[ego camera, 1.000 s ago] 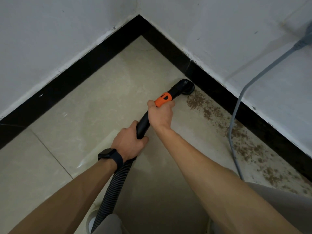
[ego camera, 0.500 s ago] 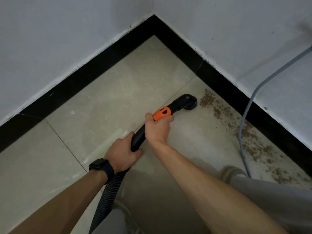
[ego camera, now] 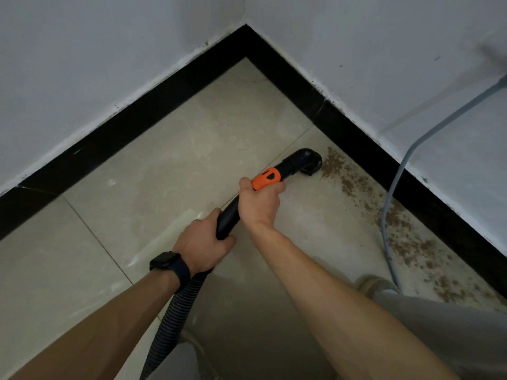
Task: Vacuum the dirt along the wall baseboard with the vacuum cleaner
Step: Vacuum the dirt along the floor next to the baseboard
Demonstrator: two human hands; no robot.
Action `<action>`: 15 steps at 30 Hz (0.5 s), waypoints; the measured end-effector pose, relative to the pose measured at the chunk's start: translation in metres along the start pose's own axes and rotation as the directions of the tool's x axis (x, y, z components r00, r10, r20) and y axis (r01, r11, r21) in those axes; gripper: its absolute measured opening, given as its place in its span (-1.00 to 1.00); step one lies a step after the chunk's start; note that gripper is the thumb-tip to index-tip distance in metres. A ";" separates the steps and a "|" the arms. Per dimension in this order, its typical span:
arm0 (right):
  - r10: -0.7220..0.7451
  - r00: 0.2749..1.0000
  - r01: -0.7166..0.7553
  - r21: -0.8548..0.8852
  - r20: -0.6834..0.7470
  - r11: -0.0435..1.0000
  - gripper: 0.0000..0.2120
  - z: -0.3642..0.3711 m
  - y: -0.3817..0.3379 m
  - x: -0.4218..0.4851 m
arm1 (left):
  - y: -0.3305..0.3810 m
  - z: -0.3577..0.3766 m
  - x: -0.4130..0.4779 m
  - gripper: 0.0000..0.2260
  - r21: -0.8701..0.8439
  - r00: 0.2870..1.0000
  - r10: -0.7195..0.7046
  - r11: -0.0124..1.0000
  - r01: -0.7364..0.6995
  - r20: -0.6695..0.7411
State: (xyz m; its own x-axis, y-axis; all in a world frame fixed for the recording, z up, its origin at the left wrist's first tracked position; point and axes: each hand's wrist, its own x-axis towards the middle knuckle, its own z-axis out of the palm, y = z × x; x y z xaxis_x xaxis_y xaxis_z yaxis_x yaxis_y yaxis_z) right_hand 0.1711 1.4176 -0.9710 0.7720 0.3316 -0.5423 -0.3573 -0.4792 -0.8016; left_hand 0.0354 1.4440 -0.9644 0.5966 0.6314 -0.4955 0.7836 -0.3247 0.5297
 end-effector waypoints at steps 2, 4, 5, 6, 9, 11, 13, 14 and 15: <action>-0.004 1.000 0.004 0.005 -0.003 1.000 -0.62 -0.004 -0.002 0.004 | 0.005 0.001 0.004 -0.76 0.005 1.000 -0.003 1.000 0.003 0.003; -0.005 1.000 0.005 0.009 -0.006 1.000 -0.63 -0.007 -0.004 0.009 | 0.010 0.002 0.008 -0.76 0.007 1.000 0.000 1.000 0.000 0.011; -0.006 1.000 0.006 0.008 -0.011 1.000 -0.63 -0.008 -0.005 0.012 | 0.012 0.003 0.010 -0.75 0.006 1.000 0.002 1.000 -0.002 0.012; -0.006 1.000 0.006 0.009 -0.015 1.000 -0.63 -0.010 -0.006 0.014 | 0.014 0.004 0.013 -0.75 0.003 1.000 0.004 1.000 -0.005 0.012; -0.005 1.000 0.005 0.007 -0.019 1.000 -0.63 -0.013 -0.009 0.021 | 0.019 0.006 0.019 -0.76 -0.011 1.000 0.004 1.000 -0.004 0.007; -0.008 1.000 0.008 0.007 -0.021 1.000 -0.62 -0.015 -0.010 0.025 | 0.022 0.008 0.022 -0.76 -0.011 1.000 0.000 1.000 0.000 0.002; -0.014 1.000 0.014 0.008 -0.026 1.000 -0.63 -0.016 -0.011 0.028 | 0.024 0.009 0.025 -0.77 -0.011 1.000 -0.001 1.000 0.001 -0.002; -0.015 1.000 0.015 0.010 -0.027 1.000 -0.63 -0.016 -0.011 0.030 | 0.025 0.010 0.026 -0.77 -0.010 1.000 0.001 1.000 -0.001 -0.005; -0.015 1.000 0.015 0.013 -0.027 1.000 -0.63 -0.017 -0.012 0.031 | 0.026 0.010 0.028 -0.77 -0.010 1.000 0.004 1.000 -0.004 -0.008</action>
State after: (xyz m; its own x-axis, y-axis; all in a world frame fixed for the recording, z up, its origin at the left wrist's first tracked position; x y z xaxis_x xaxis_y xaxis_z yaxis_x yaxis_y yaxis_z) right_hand 0.2087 1.4198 -0.9739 0.7908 0.3169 -0.5236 -0.3525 -0.4635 -0.8130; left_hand 0.0741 1.4459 -0.9713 0.5980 0.6357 -0.4882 0.7797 -0.3200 0.5383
